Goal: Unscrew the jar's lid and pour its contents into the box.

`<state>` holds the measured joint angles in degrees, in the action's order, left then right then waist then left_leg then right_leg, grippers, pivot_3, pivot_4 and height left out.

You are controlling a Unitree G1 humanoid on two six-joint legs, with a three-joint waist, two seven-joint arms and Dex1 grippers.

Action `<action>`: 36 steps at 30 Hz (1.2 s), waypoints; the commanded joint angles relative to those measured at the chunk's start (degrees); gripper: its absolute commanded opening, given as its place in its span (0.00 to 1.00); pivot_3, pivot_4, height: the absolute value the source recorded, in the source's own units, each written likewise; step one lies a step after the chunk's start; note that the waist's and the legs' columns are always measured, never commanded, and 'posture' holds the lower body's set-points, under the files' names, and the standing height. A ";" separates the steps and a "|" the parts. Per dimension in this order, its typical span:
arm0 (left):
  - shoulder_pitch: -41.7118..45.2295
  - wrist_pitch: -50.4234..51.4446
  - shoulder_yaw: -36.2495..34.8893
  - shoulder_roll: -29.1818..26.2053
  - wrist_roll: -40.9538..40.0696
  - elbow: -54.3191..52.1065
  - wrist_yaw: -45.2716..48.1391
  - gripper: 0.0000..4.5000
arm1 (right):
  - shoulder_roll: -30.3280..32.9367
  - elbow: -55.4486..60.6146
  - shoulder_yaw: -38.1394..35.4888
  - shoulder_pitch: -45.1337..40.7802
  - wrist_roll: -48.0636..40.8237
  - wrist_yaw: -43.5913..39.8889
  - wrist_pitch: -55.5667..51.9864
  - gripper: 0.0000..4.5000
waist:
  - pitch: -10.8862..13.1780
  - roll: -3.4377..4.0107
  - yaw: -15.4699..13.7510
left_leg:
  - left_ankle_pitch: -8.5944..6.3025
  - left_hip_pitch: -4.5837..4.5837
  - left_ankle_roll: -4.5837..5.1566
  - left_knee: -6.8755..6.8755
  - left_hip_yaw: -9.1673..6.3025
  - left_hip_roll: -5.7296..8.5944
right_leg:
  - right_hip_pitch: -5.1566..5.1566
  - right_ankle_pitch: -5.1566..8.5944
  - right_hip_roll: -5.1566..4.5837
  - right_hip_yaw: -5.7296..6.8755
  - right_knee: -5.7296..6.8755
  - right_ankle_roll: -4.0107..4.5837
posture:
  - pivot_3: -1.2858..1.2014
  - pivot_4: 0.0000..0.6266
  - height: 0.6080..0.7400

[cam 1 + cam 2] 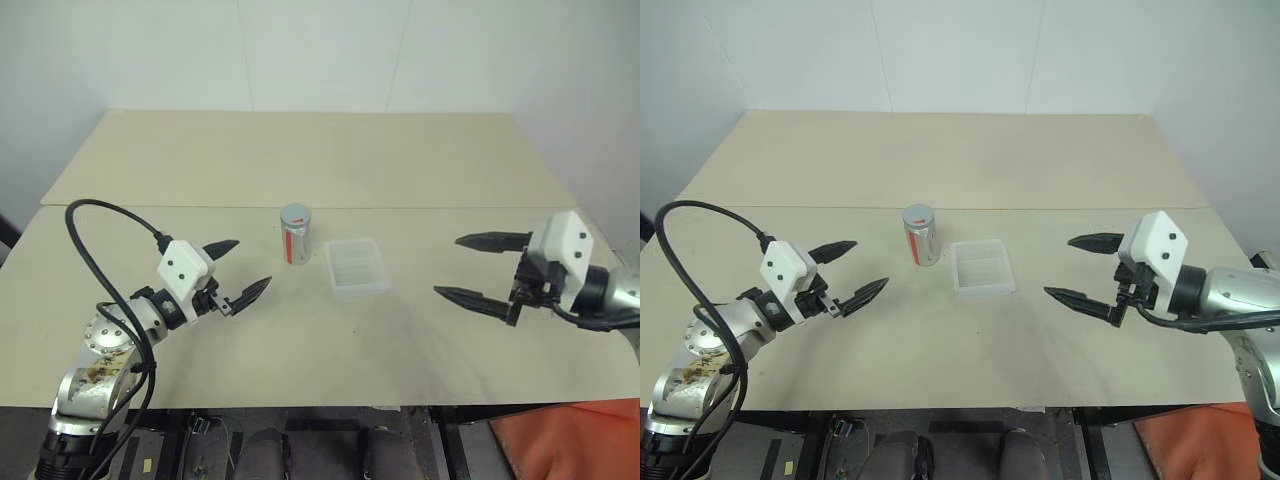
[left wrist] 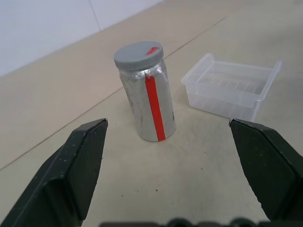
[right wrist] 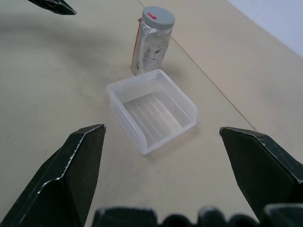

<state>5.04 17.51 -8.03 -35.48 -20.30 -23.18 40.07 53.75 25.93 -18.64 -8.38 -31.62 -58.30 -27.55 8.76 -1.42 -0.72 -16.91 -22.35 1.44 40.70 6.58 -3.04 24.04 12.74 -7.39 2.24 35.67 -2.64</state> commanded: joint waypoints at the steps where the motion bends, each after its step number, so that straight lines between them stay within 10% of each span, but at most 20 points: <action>1: 0.79 -1.13 -1.04 -0.13 0.23 -1.14 -0.67 1.00 | 1.16 0.42 -1.97 -0.26 -0.40 -0.15 0.72 1.00 | 0.00 0.00 0.02 | 0.00 0.00 0.00 0.00 0.00 0.00 | 0.00 0.00 0.00 0.00 0.01 0.00 | 0.52 0.24 1.00; 17: 1.10 -1.16 0.87 2.18 2.06 -0.94 -4.04 1.00 | 1.46 -0.08 -0.79 -0.32 0.14 -0.21 1.24 1.00 | 0.00 0.00 -0.06 | 0.01 -0.01 -0.02 0.00 0.00 0.01 | -0.01 0.00 0.00 0.00 -0.01 0.00 | 0.52 0.24 1.00; 36: 6.81 -9.21 10.45 22.31 16.51 11.81 -22.27 1.00 | -3.68 -1.15 6.17 -4.49 4.91 5.51 3.00 1.00 | 0.01 -0.03 -0.15 | 0.01 -0.03 -0.02 0.05 -0.05 0.07 | -0.04 -0.03 -0.04 0.03 -0.01 -0.05 | 0.52 0.24 1.00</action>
<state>11.44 10.00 1.77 -13.27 -5.18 -11.37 18.59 50.19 24.14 -11.96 -12.20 -27.03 -53.57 -25.98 8.76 -1.45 -0.87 -16.89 -22.38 1.42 40.74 6.53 -2.98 24.01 12.71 -7.43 2.27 35.65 -2.70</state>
